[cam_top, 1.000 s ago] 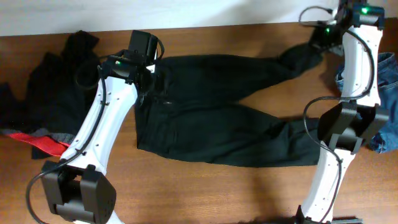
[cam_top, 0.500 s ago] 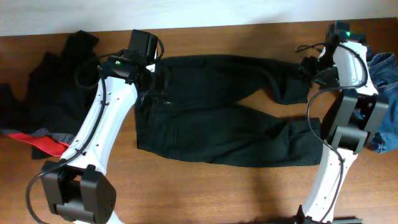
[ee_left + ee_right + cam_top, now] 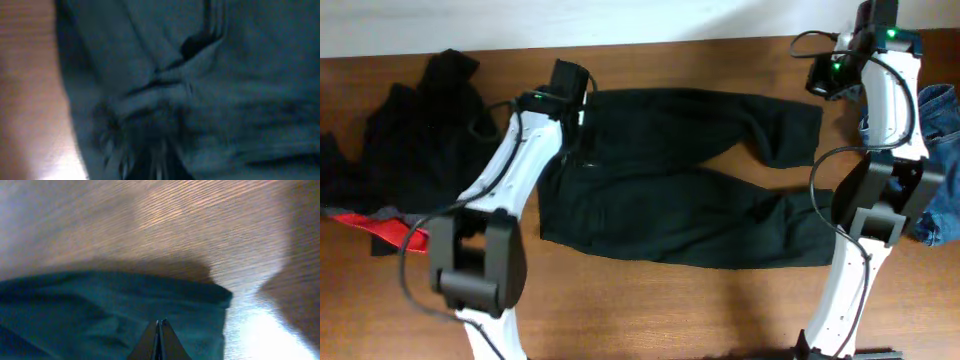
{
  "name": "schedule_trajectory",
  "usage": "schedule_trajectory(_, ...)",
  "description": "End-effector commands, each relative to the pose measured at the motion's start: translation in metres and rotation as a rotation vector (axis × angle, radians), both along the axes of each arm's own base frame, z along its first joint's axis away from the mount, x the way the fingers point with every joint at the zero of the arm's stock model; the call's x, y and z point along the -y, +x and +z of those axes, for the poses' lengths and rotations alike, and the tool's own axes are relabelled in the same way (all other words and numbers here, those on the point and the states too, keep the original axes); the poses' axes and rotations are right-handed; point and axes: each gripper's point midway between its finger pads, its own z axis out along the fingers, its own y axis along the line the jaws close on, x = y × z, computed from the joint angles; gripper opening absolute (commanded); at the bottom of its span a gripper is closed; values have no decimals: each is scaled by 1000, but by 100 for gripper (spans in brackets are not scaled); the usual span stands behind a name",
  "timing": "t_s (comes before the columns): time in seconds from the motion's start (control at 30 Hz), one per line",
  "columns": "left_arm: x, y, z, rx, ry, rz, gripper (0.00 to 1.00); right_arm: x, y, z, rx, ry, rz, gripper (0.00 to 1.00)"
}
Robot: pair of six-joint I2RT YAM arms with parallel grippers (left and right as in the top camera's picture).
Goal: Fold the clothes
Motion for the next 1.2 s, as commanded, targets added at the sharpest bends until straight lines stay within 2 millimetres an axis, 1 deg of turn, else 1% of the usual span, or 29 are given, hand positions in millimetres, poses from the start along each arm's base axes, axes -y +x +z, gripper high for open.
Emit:
schedule_trajectory(0.0,9,16,-24,9,-12,-36,3,-26,1,0,0,-1,94,4)
schedule_trajectory(0.1,13,33,-38,53,-8,-77,3,-38,-1,-1,-13,0,114,4)
schedule_trajectory(0.17,16,41,-44,78,-8,-93,2,-46,-3,-2,-28,4,127,4)
schedule_trajectory(0.2,18,49,-46,105,-9,-107,2,-50,-5,-5,-40,6,134,4)
schedule_trajectory(0.23,19,53,-46,120,-8,-113,2,-53,-7,-7,-51,7,138,4)
schedule_trajectory(0.3,21,63,-47,158,-9,-128,2,-54,-12,-13,-75,2,140,4)
schedule_trajectory(0.33,21,68,-48,177,-12,-126,2,-55,-16,-18,-95,0,139,4)
schedule_trajectory(0.4,20,74,-51,194,-15,-121,1,-55,-21,-27,-120,6,139,4)
schedule_trajectory(0.5,13,80,-59,202,-16,-105,1,-54,-29,-42,-159,10,135,4)
schedule_trajectory(0.57,1,82,-72,187,-11,-83,1,-51,-33,-51,-177,12,127,4)
schedule_trajectory(0.6,-2,83,-73,185,-10,-77,1,-50,-34,-53,-179,12,125,4)
schedule_trajectory(0.67,-15,82,-87,158,-3,-55,1,-48,-33,-53,-173,11,124,4)
schedule_trajectory(0.8,-29,80,-101,130,4,-31,1,-42,-29,-54,-163,-22,115,4)
schedule_trajectory(0.9,-35,78,-110,112,7,-21,1,-29,-25,-63,-153,-95,94,4)
schedule_trajectory(0.97,-35,77,-115,102,9,-21,1,-22,-22,-70,-142,-129,83,4)
schedule_trajectory(1.03,-35,75,-122,90,11,-21,1,-19,-17,-79,-124,-148,74,4)
schedule_trajectory(1.17,-36,70,-135,62,16,-22,1,-17,-6,-87,-73,-160,69,4)
